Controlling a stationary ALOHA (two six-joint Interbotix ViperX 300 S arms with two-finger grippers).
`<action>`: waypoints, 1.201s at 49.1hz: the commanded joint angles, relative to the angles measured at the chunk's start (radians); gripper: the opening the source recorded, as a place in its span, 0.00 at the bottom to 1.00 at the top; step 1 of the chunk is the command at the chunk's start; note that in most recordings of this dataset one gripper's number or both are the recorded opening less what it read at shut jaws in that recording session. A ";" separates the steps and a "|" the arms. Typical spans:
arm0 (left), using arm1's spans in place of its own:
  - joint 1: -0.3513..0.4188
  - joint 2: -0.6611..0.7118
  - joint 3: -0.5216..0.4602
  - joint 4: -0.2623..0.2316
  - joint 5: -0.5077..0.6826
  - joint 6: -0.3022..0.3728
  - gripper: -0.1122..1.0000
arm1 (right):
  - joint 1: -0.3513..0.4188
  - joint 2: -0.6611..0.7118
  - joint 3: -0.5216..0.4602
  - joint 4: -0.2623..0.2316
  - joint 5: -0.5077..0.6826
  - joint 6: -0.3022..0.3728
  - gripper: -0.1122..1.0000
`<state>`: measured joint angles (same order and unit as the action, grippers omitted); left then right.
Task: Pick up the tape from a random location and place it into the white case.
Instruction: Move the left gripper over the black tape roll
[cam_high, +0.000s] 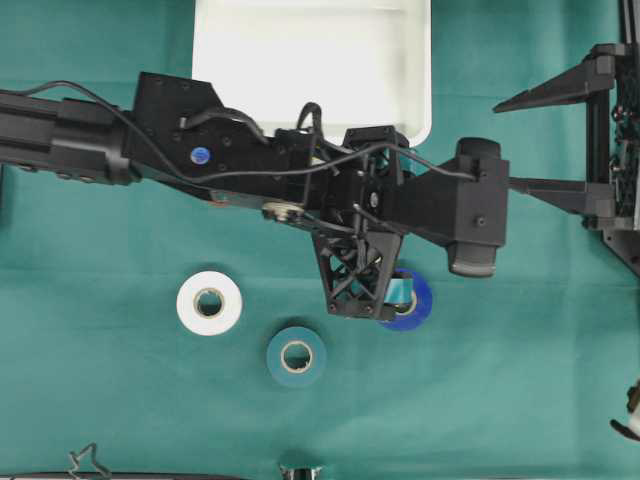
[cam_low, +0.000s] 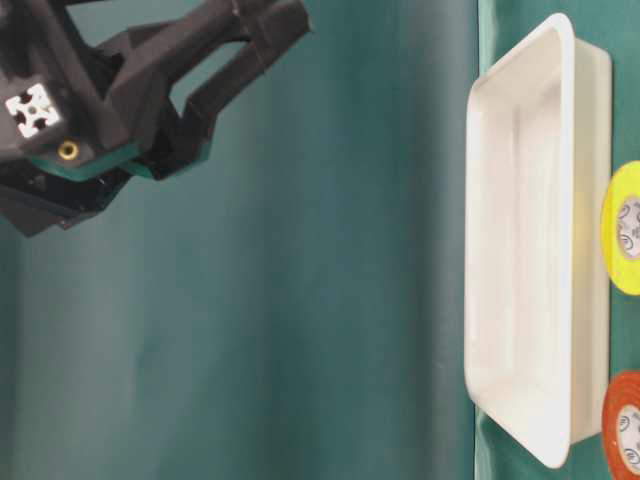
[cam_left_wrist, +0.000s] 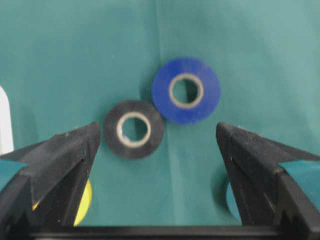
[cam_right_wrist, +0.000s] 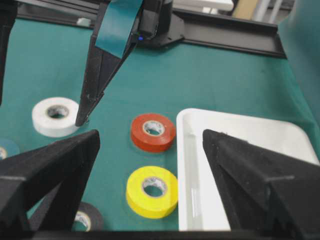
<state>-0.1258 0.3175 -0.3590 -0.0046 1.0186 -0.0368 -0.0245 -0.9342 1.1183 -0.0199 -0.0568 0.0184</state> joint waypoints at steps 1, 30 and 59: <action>-0.005 -0.015 -0.029 0.002 0.012 -0.002 1.00 | 0.000 0.005 -0.029 -0.002 0.000 0.000 0.93; -0.011 -0.011 -0.025 0.002 0.011 -0.002 1.00 | 0.000 0.006 -0.035 -0.002 0.017 0.000 0.93; -0.011 -0.012 -0.021 0.003 0.011 -0.002 1.00 | 0.000 0.014 -0.035 -0.005 0.017 0.000 0.93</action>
<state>-0.1335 0.3267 -0.3605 -0.0046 1.0339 -0.0383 -0.0230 -0.9265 1.1121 -0.0215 -0.0353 0.0184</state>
